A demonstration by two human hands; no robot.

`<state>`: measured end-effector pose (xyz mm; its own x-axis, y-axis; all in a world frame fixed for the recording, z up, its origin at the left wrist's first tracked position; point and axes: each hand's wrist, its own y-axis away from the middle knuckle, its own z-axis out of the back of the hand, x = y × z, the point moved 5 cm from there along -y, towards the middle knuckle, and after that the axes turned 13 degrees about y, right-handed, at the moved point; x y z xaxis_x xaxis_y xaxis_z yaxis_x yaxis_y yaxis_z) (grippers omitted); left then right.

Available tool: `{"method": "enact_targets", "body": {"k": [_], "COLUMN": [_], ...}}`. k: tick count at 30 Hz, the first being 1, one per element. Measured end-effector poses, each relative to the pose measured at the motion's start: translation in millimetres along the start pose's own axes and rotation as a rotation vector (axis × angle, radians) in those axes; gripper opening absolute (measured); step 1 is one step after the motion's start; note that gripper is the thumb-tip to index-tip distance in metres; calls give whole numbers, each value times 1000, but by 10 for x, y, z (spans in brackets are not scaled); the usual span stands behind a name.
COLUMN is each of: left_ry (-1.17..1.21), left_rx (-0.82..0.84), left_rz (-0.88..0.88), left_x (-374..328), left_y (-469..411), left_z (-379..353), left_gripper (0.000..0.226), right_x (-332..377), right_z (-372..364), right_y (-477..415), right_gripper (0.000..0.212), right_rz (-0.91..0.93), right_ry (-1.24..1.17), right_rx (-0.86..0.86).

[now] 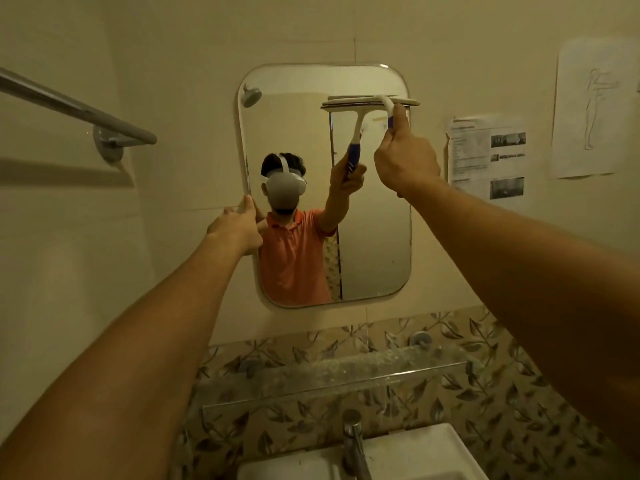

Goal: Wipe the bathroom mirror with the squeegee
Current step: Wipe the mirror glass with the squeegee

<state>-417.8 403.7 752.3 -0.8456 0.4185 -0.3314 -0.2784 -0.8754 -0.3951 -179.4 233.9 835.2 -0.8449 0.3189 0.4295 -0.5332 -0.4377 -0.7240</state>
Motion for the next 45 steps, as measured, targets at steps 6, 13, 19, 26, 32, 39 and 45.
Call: {"method": "enact_targets", "body": {"k": [6,13,19,26,32,39,45], "left_ry": [-42,-66,-86,-98,-98,-76,-64], "left_rx": [-14,-59,-88,-108,-100,-96,-79], "left_rz": [-16,-20,-44,-61,-71,-68,-54], "left_x": [79,36,79,94,115,124,92], "left_y": [-94,-134,-180,-254,-254,-235,-185], "left_z": [-42,-139,-164,-197,-195,-186,-163], "left_gripper": [86,92,98,102,102,102,101], "right_x": [-236,-467,-583,-726,-810,-851,-932], "right_z": [-386,-801,-1065,-1441,-1642,-1794,-1846], "right_y": [442,931,1295,1773,2070,2321,2534], "right_gripper": [57,59,61,62,64,65,61], "right_rz": [-25,-43,-65,-110,-124,-150,-197], "right_ry": [-14,-21,-21,-67,-67,-79,-132], "right_rx": [-6,34,58,117,135,152,207]}}
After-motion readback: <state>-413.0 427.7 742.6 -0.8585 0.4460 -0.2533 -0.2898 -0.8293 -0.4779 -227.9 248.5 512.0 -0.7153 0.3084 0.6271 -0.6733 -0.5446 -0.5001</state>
